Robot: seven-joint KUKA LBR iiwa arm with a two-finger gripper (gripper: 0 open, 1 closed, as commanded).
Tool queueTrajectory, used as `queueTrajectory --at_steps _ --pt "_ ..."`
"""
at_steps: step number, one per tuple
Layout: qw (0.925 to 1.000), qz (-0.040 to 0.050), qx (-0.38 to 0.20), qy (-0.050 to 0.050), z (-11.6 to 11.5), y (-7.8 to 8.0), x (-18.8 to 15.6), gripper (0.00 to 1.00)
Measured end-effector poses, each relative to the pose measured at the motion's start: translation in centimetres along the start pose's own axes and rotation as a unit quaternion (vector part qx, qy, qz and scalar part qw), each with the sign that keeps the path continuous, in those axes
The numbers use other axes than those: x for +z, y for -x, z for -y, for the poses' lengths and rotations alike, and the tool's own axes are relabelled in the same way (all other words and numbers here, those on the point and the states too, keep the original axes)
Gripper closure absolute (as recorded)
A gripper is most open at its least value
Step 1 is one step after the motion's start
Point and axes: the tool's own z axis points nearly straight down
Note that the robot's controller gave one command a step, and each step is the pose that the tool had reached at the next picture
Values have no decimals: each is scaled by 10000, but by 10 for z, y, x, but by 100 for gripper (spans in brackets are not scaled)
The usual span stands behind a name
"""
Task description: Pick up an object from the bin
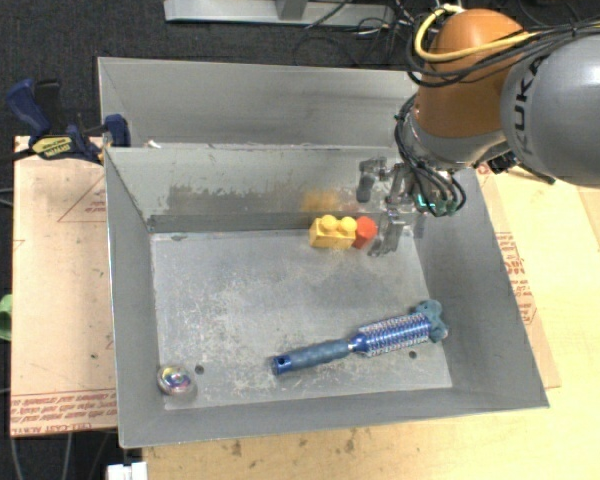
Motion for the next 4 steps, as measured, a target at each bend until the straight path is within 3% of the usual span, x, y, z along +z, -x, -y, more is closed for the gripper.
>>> queueTrajectory --at_steps 1,2,3,4 --pt "10000 41 -6 -4 0 2 -5 100" --pt "9984 28 567 5 -22 -14 22 100" --pt "9984 38 568 -1 -22 -13 21 0" --pt "10000 -8 49 -3 -20 -77 81 0"
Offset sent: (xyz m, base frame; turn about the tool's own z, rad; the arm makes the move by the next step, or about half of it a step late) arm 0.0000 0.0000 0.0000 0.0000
